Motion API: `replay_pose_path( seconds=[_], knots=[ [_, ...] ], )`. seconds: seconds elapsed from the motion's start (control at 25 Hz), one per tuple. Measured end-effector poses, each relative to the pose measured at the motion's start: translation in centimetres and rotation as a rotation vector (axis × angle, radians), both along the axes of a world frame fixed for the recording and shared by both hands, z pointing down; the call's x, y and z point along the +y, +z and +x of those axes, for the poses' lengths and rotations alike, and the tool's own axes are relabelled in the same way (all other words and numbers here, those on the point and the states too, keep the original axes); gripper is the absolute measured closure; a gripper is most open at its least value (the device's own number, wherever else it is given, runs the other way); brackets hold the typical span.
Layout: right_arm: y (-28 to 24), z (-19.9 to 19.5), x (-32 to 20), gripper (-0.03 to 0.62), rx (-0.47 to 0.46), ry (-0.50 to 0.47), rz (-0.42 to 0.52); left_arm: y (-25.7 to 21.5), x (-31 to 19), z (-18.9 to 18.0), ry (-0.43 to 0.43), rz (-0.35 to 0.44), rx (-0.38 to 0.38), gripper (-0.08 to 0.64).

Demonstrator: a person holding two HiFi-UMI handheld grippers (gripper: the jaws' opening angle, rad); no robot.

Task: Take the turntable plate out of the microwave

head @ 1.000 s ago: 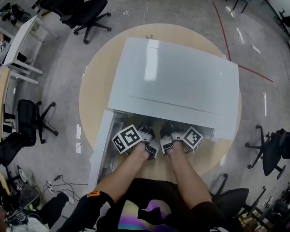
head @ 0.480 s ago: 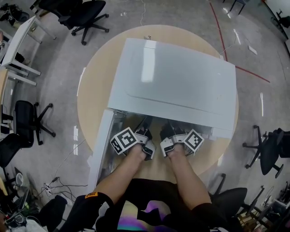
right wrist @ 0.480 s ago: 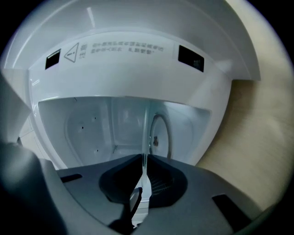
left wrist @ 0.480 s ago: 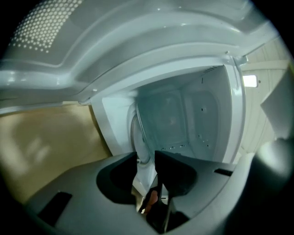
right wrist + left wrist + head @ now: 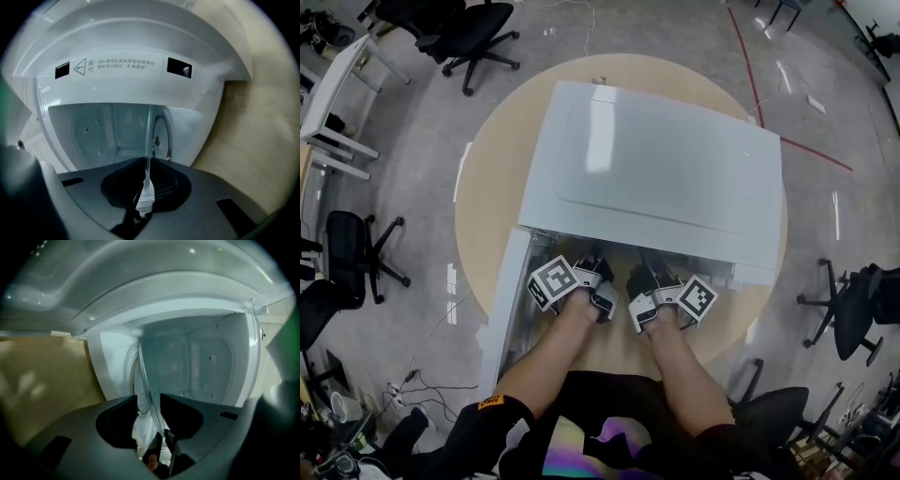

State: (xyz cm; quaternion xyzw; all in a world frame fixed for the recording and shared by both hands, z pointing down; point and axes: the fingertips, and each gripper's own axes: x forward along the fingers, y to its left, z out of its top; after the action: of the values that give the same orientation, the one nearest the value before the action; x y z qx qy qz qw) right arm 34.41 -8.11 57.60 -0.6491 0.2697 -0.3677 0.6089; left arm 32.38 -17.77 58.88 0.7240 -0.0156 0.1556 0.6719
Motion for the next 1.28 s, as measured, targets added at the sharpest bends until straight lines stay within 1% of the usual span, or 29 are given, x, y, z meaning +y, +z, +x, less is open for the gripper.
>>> replay_pose_path(
  seconds=[0.08,0.2,0.24,0.28,0.36,0.64,0.88,1.04,1.2,1.28],
  knots=[
    [0.1,-0.2,0.1,0.552,-0.003,-0.003,0.004,0.3,0.2,0.3,0.001,-0.022,0.003,0.38],
    [0.3,-0.4,0.2,0.552,-0.012,-0.005,0.011,0.4,0.0,0.5,-0.013,-0.027,0.004,0.382],
    [0.4,-0.4,0.2,0.552,-0.018,-0.004,0.013,0.5,0.0,0.6,-0.014,-0.029,0.002,0.395],
    [0.5,-0.5,0.3,0.552,-0.023,-0.001,0.015,0.5,0.0,0.6,-0.013,-0.036,-0.003,0.457],
    [0.6,-0.6,0.5,0.552,-0.027,0.005,0.018,0.6,0.2,0.6,-0.007,-0.058,-0.011,0.476],
    [0.5,-0.4,0.6,0.551,-0.013,0.005,0.05,-0.1,0.2,0.2,-0.03,-0.087,0.005,0.485],
    [0.5,0.2,-0.2,0.551,0.001,-0.014,0.074,-0.5,0.0,-0.2,-0.037,-0.085,0.018,0.491],
    [0.8,0.5,-0.7,0.551,0.005,-0.02,0.055,-0.7,0.3,-0.4,-0.014,-0.077,0.031,0.492],
    [1.4,1.4,-1.2,0.551,0.015,-0.015,0.004,-0.9,1.2,-0.7,0.019,-0.072,0.036,0.492],
    [1.4,1.5,-1.2,0.551,0.023,-0.009,0.01,-0.8,1.4,-0.9,0.02,-0.075,0.035,0.492]
  ],
)
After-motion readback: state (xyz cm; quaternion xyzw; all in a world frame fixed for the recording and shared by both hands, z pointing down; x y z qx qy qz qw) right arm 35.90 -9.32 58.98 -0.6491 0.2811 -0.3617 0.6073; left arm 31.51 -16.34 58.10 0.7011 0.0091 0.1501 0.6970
